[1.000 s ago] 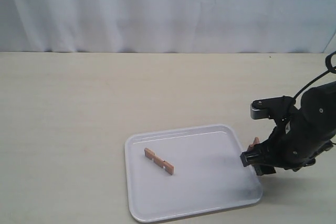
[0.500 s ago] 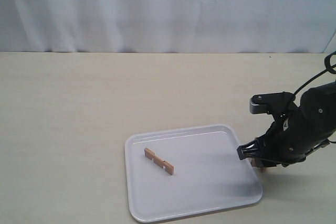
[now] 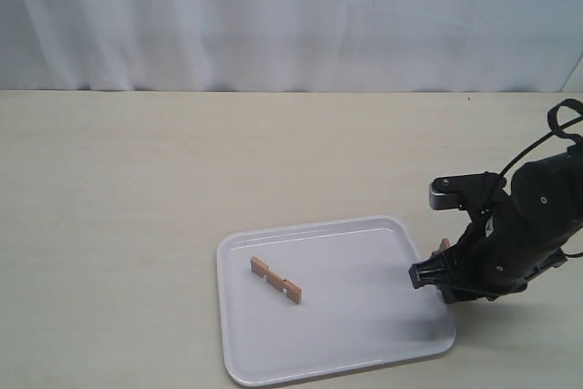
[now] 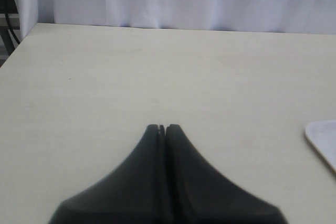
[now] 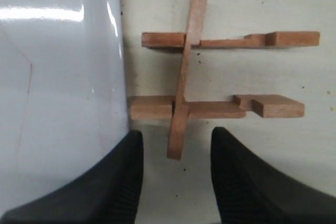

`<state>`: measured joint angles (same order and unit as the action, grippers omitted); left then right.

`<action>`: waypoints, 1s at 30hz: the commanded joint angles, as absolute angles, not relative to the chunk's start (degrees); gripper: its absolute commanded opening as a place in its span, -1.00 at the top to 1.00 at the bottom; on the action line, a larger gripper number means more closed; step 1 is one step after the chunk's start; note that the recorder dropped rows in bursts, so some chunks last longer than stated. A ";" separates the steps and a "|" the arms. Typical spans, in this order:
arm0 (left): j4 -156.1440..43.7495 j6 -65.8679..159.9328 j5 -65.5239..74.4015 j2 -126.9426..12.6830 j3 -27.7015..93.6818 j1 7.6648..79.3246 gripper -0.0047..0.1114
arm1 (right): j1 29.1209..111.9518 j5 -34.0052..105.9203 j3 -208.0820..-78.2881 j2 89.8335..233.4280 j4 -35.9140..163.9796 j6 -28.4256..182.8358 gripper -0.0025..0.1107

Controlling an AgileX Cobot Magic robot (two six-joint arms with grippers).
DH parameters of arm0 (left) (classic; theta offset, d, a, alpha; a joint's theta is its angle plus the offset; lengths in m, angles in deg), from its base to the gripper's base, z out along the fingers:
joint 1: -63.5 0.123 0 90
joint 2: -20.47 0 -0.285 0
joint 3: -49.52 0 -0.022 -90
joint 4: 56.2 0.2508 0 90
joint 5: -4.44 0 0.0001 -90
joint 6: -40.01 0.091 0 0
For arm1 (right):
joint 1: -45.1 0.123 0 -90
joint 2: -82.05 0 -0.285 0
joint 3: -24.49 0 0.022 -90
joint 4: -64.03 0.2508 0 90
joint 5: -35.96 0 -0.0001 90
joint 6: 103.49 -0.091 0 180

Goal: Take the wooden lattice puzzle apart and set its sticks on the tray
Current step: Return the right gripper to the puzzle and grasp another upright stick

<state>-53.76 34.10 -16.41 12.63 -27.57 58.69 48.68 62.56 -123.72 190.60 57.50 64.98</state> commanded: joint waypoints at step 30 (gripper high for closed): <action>-53.70 34.14 -16.17 12.68 -27.70 58.75 0.92 | 48.43 63.95 -124.95 183.97 54.16 64.87 0.88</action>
